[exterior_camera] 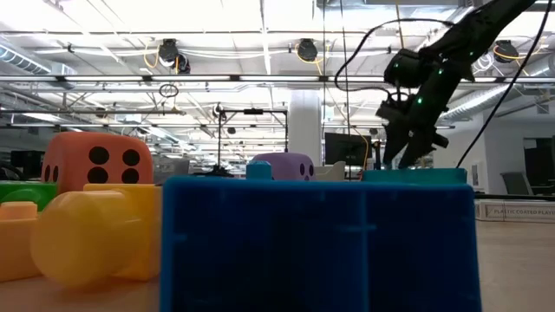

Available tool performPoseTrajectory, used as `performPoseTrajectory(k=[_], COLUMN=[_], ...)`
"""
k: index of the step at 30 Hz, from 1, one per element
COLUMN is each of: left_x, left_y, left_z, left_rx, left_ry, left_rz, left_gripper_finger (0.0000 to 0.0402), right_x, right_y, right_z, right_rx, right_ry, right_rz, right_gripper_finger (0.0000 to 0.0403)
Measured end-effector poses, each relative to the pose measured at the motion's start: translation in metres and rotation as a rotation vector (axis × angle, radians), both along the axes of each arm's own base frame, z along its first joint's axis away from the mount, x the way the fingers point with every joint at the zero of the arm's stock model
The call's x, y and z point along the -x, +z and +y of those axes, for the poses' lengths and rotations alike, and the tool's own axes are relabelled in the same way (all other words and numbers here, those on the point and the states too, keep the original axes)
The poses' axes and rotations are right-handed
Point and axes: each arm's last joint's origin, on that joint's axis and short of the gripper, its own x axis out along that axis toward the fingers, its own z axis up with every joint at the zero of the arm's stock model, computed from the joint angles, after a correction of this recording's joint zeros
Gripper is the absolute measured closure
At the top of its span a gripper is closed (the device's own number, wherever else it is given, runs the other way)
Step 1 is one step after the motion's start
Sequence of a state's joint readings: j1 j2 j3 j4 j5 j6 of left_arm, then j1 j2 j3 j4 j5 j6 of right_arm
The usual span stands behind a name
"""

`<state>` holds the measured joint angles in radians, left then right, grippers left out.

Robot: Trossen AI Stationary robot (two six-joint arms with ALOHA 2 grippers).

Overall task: Pick & Place Toys
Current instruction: Put the orange dice into the black bin

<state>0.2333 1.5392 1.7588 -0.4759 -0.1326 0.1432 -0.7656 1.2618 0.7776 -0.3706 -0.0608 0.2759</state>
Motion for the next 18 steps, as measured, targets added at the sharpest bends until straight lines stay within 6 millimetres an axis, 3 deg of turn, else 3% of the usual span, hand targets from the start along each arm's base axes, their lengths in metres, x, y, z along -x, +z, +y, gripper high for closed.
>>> performPoseTrajectory(k=[10, 18], left_x=[0.029, 0.053], left_y=[-0.01, -0.013], left_z=[-0.013, -0.04], left_rx=[0.144, 0.303], left_ry=[0.016, 0.017], left_rz=[0.206, 0.317], left_gripper_finger=[0.0222, 0.0222], right_x=[0.005, -0.011], right_y=[0.037, 0.05], right_z=[0.015, 0.032], right_rx=[0.055, 0.107], right_ry=[0.085, 0.222], right_rz=[-0.237, -0.355], right_gripper_finger=[0.0123, 0.0117])
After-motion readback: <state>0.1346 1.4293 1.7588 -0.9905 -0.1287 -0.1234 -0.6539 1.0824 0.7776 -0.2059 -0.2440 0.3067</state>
